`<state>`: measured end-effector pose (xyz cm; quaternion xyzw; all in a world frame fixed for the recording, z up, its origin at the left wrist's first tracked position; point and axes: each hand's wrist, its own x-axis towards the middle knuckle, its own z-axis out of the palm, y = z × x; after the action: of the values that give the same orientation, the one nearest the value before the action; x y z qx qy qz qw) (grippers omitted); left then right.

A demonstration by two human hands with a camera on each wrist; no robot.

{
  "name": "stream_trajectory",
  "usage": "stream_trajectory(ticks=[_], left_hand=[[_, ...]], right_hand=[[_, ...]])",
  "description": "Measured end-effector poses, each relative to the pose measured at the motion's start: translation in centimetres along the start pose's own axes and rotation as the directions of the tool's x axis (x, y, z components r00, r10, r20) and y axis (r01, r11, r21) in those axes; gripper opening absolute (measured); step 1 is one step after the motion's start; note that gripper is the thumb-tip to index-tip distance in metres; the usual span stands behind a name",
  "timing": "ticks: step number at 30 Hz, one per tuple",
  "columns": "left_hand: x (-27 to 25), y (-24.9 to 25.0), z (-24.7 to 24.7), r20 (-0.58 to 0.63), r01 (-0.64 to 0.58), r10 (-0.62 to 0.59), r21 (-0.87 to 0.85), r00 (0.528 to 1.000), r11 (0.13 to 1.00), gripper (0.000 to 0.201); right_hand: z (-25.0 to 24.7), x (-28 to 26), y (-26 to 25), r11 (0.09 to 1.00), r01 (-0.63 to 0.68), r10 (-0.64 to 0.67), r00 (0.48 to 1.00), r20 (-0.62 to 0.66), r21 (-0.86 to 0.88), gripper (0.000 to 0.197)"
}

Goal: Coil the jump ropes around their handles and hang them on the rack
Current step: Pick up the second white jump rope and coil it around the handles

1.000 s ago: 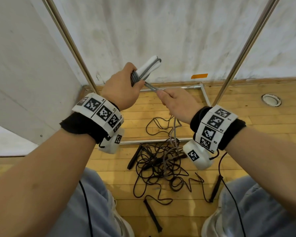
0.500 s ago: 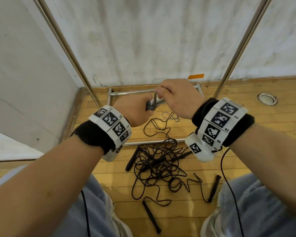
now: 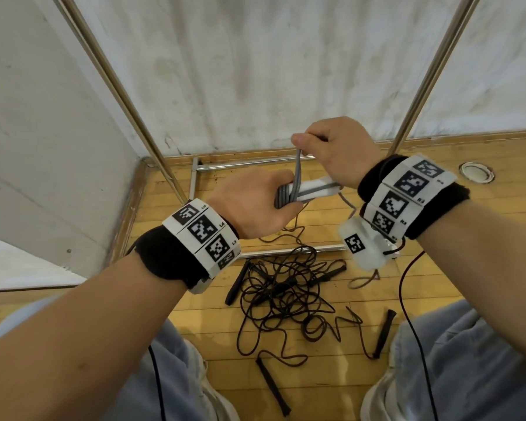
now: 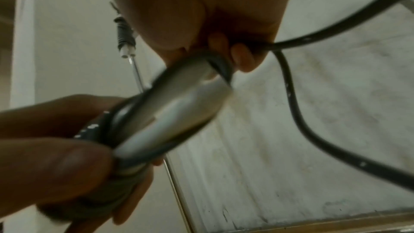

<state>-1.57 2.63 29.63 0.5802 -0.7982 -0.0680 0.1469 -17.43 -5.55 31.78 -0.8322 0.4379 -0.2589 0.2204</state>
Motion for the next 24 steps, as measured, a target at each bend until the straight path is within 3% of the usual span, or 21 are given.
stream_trajectory(ticks=[4, 6, 8, 11, 17, 21, 24], left_hand=[[-0.4, 0.3, -1.1, -0.06, -0.066, 0.061, -0.089, 0.996, 0.994, 0.023], [-0.6, 0.3, -1.5, -0.117, -0.088, 0.069, -0.162, 0.991, 0.983, 0.031], [-0.6, 0.3, -1.7, -0.173, -0.087, 0.045, -0.239, 0.984, 0.967, 0.029], [-0.4, 0.3, -2.0, -0.214, -0.018, -0.074, -0.398, 0.974, 0.917, 0.027], [0.1, 0.6, -2.7, -0.181, 0.074, -0.302, -0.737, 0.936, 0.672, 0.03], [0.3, 0.4, -3.1, -0.177, 0.086, -0.381, -0.809, 0.907, 0.582, 0.041], [0.5, 0.3, -3.2, -0.189, 0.087, -0.406, -0.815, 0.894, 0.572, 0.027]], right_hand=[[-0.7, 0.0, 0.9, 0.938, -0.138, 0.076, 0.977, 0.2, 0.317, 0.043], [-0.5, -0.2, 1.2, 0.851, -0.233, 0.07, 0.938, 0.338, 0.471, 0.041], [0.2, -0.4, 1.5, 0.745, -0.311, 0.094, 0.925, 0.369, 0.59, 0.036], [1.6, -0.5, 1.4, 0.67, -0.338, 0.102, 0.924, 0.369, 0.661, 0.019], [3.6, -1.3, -0.5, 0.628, -0.251, 0.11, 0.966, 0.235, 0.736, 0.026], [4.6, -1.8, -2.2, 0.726, -0.176, 0.127, 0.984, 0.122, 0.665, 0.037], [4.9, -2.1, -3.1, 0.816, -0.122, 0.128, 0.991, 0.028, 0.565, 0.045]])
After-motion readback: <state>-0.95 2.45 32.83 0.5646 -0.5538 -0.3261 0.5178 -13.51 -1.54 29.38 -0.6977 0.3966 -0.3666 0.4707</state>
